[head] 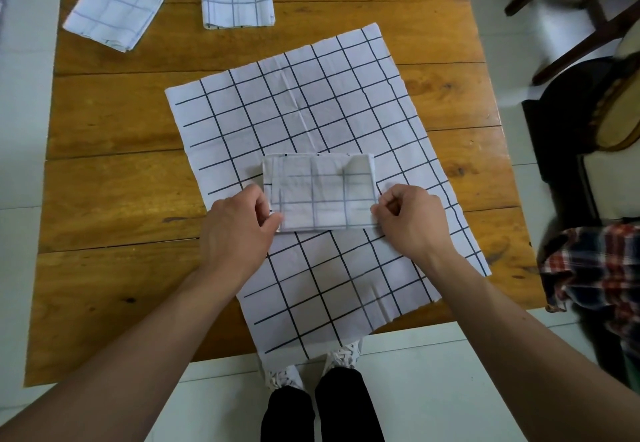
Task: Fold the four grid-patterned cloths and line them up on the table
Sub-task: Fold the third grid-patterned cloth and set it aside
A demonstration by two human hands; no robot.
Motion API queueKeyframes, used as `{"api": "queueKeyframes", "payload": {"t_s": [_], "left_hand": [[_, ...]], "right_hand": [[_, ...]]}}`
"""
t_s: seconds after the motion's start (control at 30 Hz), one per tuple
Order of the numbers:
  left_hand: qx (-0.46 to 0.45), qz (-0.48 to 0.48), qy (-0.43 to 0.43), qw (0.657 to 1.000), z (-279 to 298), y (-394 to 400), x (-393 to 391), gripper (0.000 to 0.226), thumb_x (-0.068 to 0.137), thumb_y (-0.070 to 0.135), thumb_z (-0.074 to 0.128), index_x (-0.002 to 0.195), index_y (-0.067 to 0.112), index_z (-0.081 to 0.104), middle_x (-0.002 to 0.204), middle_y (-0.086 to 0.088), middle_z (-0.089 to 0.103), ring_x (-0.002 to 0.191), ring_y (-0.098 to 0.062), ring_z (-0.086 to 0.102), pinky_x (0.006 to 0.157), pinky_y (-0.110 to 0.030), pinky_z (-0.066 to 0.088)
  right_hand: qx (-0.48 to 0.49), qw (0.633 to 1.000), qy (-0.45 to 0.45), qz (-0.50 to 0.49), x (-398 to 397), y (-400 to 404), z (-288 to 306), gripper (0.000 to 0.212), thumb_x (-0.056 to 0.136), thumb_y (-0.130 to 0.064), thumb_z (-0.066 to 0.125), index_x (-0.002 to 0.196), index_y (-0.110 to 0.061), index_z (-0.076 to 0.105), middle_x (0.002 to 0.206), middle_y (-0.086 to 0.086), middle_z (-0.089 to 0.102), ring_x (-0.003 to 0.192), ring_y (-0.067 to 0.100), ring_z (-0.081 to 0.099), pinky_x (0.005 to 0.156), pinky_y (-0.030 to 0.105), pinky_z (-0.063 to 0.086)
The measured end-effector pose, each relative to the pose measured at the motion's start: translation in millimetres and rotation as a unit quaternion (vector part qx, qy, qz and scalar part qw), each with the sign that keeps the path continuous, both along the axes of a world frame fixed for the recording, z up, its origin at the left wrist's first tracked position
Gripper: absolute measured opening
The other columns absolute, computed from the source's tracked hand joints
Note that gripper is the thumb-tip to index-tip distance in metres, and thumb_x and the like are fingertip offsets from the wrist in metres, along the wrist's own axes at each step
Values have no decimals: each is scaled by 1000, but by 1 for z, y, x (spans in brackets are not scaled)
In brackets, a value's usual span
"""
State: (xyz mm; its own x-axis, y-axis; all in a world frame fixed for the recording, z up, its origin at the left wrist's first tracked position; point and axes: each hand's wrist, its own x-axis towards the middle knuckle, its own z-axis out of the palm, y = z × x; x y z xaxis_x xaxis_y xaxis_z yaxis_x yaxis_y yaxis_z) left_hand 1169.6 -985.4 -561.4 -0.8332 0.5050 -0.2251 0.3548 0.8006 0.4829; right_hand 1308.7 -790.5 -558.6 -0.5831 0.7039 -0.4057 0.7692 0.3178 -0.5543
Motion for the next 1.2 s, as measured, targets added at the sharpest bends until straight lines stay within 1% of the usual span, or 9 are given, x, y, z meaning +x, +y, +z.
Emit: {"api": "queueKeyframes", "payload": {"t_s": [0.2, 0.33, 0.4, 0.53, 0.63, 0.9, 1.03, 1.1, 1.2], "left_hand": [[4, -35, 44, 998, -2, -2, 1, 28, 84, 33, 74, 78, 23, 49, 70, 8, 54, 65, -14, 52, 54, -35, 47], [5, -80, 72, 994, -2, -1, 1, 28, 86, 29, 73, 111, 24, 61, 99, 3, 57, 86, -17, 56, 63, -31, 47], [-7, -108, 83, 991, -3, 1, 1, 37, 87, 24, 71, 124, 23, 64, 96, 2, 53, 88, -18, 55, 65, -34, 49], [-41, -142, 95, 984, 1, 6, 0, 43, 88, 21, 70, 130, 24, 63, 88, 5, 41, 83, -16, 47, 64, -35, 48], [-74, -157, 92, 980, 4, 8, 0, 46, 91, 25, 67, 136, 27, 58, 92, 4, 39, 90, -19, 50, 70, -38, 50], [-102, -163, 111, 975, 6, 9, 0, 42, 88, 23, 69, 129, 22, 61, 99, -4, 53, 92, -23, 51, 71, -41, 50], [-97, -191, 169, 962, 8, 25, 9, 41, 85, 19, 67, 125, 12, 60, 132, -7, 53, 124, -27, 48, 99, -43, 44], [-69, -241, 163, 954, 7, 41, 16, 57, 90, 25, 61, 142, 8, 47, 152, -10, 41, 144, -28, 32, 117, -47, 29], [-123, -325, 115, 931, -1, 63, 20, 73, 100, 41, 40, 157, 12, 5, 166, -6, -1, 153, -22, -6, 124, -47, 1]], "right_hand": [[25, 999, -22, 17, -4, -1, 2, 11, 90, -17, 61, 79, -16, 63, 66, -2, 65, 58, 13, 62, 50, 24, 50], [57, 997, -45, 27, -6, -5, 4, 7, 91, -20, 59, 84, -18, 58, 70, -1, 63, 64, 18, 62, 58, 36, 57], [107, 993, -39, 33, -5, -8, 5, 10, 89, -21, 62, 91, -18, 53, 81, -3, 60, 73, 18, 59, 62, 38, 54], [230, 954, 76, 180, -4, -13, 0, 30, 80, -16, 74, 108, -18, 61, 108, 1, 58, 99, 20, 53, 85, 35, 44], [219, 923, 115, 294, -12, -19, -9, 35, 85, -22, 73, 119, -18, 66, 124, 0, 62, 120, 19, 54, 106, 38, 38], [201, 920, -16, 336, -16, -10, -19, 80, 89, -46, 64, 154, -16, 27, 163, 3, 19, 151, 20, 14, 123, 48, 8], [182, 918, -66, 346, -17, 1, -18, 92, 90, -56, 54, 158, -16, 6, 165, 1, 0, 152, 16, -5, 122, 43, -5], [177, 918, -68, 349, -17, 1, -19, 93, 91, -57, 52, 157, -16, 2, 165, 1, -3, 151, 15, -8, 122, 42, -7], [170, 919, -63, 351, -16, 1, -19, 92, 91, -60, 47, 157, -16, 1, 165, 1, -6, 150, 15, -11, 121, 41, -8]]}}
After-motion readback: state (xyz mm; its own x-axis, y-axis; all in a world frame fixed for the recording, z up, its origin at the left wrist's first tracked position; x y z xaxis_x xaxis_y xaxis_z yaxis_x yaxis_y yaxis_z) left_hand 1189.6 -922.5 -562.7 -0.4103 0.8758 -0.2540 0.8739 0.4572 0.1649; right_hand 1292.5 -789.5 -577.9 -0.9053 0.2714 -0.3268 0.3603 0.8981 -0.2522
